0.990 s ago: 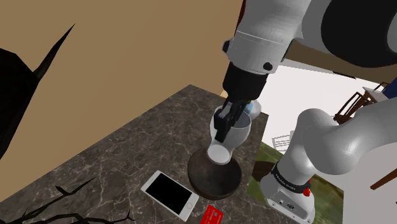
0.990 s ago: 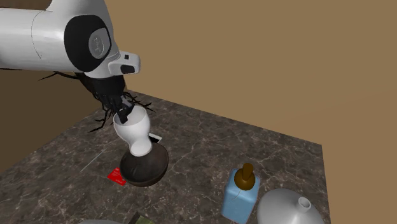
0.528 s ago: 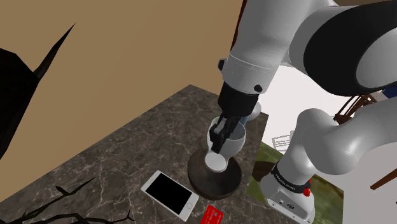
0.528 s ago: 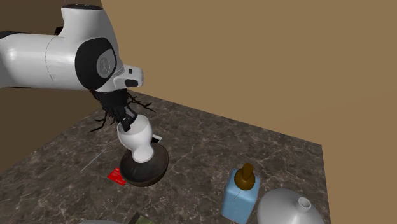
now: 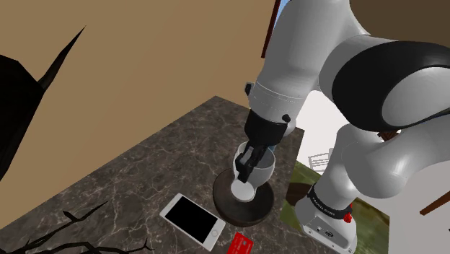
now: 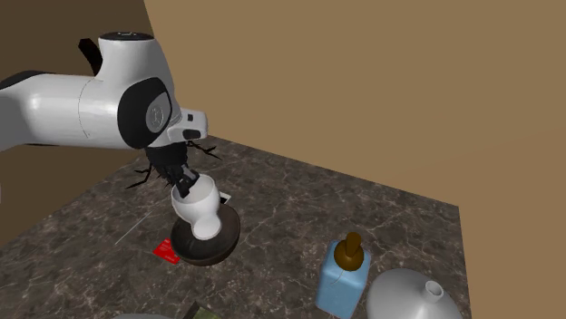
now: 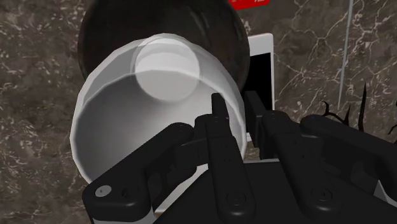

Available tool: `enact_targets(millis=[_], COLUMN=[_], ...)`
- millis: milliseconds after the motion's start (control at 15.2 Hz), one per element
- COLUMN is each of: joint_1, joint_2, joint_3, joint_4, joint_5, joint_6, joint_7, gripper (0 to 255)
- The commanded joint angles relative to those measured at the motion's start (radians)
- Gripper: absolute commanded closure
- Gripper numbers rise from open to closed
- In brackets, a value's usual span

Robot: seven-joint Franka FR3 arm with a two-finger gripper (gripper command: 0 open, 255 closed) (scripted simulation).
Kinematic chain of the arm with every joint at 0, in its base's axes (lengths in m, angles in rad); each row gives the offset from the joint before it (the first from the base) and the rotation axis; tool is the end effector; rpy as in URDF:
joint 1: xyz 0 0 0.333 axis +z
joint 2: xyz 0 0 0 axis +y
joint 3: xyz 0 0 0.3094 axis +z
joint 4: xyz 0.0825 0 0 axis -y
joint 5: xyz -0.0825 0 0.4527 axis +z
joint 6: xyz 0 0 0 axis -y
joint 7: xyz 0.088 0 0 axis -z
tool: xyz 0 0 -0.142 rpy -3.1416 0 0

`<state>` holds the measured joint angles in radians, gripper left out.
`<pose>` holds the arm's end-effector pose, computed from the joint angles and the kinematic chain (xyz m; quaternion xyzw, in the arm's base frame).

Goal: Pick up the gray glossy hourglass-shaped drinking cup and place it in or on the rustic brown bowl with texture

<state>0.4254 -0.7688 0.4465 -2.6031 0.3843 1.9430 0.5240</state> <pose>0.2559 0.3306 0.4131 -0.9973 -0.0569 -0.0130 0.0455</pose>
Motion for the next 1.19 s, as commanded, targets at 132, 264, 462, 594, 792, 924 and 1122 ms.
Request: enact_targets(millis=[132, 264, 462, 594, 792, 924, 1122], joint_1=[0.0, 0.0, 0.0, 0.0, -0.005, -0.01, -0.01], joint_2=[0.0, 0.0, -0.001, 0.0, -0.017, -0.025, -0.025], joint_3=[0.001, 0.001, 0.001, 0.001, -0.023, -0.042, -0.042], joint_4=[-0.002, -0.002, -0.002, -0.002, 0.053, 0.105, 0.105], joint_5=[0.001, 0.001, 0.001, 0.001, -0.018, -0.034, -0.034], joint_6=[0.002, 0.002, 0.002, 0.002, -0.07, -0.131, -0.131], joint_7=[0.0, 0.0, 0.0, 0.0, 0.003, 0.007, 0.007], gripper=[255, 255, 0, 0, 0, 0, 0])
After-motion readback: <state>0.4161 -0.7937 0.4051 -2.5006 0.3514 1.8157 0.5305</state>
